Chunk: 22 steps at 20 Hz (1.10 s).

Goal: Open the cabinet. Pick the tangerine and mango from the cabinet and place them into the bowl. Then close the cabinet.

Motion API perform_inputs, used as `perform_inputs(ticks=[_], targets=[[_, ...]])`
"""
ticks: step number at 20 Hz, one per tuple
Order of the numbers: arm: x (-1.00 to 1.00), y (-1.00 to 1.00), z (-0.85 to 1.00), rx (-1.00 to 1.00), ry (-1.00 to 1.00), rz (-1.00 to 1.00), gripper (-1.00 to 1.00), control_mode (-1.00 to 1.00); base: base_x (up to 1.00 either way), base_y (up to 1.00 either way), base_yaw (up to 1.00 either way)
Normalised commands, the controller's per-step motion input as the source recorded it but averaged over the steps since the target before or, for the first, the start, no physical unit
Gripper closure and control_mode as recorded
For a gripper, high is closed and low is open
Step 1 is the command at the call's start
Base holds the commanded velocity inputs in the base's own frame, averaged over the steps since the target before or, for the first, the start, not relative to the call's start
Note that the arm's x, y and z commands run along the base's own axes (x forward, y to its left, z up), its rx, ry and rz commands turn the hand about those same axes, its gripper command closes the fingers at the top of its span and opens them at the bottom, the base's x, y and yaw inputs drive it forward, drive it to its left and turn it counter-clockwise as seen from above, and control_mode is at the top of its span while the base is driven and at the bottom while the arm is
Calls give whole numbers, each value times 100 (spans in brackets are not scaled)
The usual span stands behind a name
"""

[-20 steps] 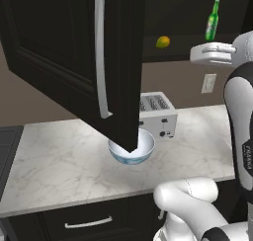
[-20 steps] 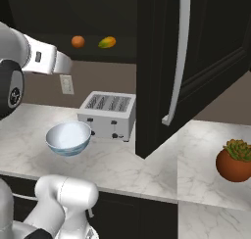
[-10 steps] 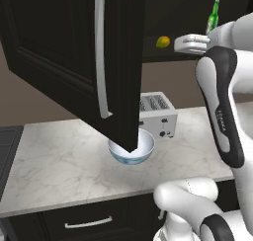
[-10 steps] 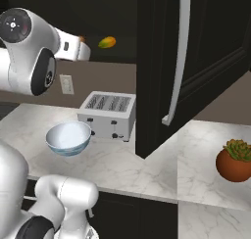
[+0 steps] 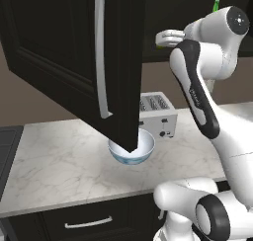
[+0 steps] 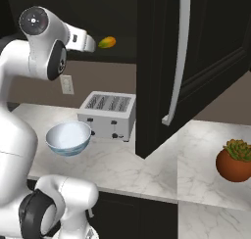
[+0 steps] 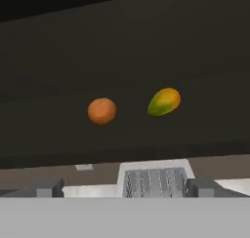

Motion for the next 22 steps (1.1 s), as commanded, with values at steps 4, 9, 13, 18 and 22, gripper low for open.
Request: perform_inputs(ticks=[4,9,13,18,22], targets=[[59,36,0,-4,0,0,-100,-100,0,0,0],[57,26,0,-2,0,0,-100,-100,0,0,0],[38,14,0,-1,0,0,-100,-100,0,0,0],[0,0,0,0,0,0,-100,-100,0,0,0],[9,3,-3,0,0,0,-100,-100,0,0,0]])
